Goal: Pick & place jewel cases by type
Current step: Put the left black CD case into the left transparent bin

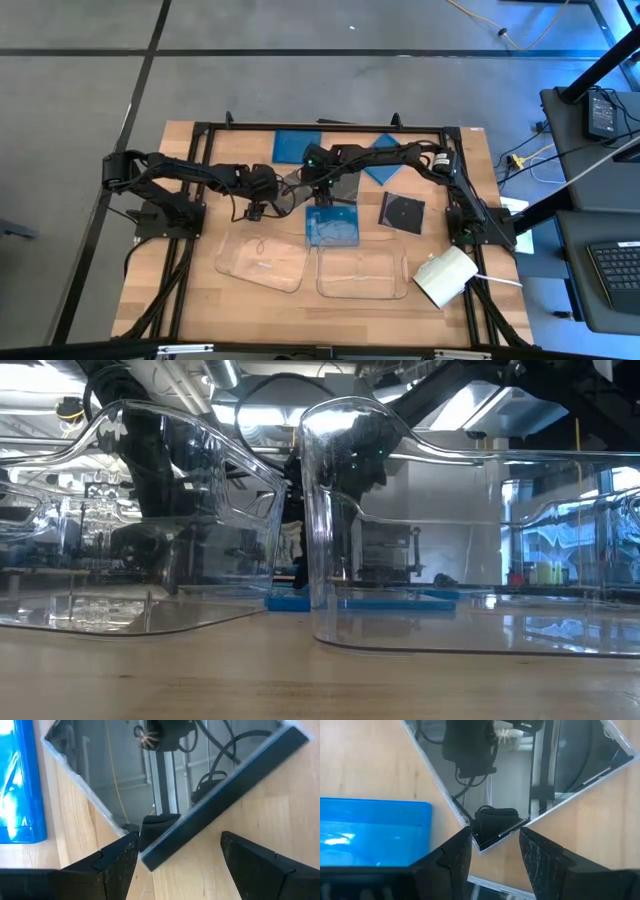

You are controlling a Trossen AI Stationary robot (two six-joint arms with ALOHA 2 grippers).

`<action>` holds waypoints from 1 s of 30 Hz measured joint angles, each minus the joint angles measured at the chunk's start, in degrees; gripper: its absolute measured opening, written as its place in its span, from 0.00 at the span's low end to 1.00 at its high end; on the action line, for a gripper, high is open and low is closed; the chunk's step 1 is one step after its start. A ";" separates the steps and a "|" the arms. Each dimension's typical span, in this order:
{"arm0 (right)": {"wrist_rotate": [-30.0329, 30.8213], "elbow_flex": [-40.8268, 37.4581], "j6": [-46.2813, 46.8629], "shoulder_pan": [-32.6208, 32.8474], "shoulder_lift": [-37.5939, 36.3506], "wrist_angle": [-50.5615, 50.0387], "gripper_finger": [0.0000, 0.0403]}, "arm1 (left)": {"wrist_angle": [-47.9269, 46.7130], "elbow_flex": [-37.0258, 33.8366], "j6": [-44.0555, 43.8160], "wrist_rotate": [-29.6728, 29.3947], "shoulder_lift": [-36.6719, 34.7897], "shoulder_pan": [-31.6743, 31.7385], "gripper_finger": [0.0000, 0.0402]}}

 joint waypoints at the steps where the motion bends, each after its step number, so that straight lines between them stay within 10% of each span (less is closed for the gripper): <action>1: -0.06 0.00 -0.14 0.14 0.00 -0.01 0.42 | 0.00 0.00 -0.01 0.00 0.00 0.00 0.69; 30: 3.38 -1.85 -0.97 2.57 -2.05 -1.84 0.42 | -0.20 0.09 -3.45 0.17 -0.02 0.04 0.69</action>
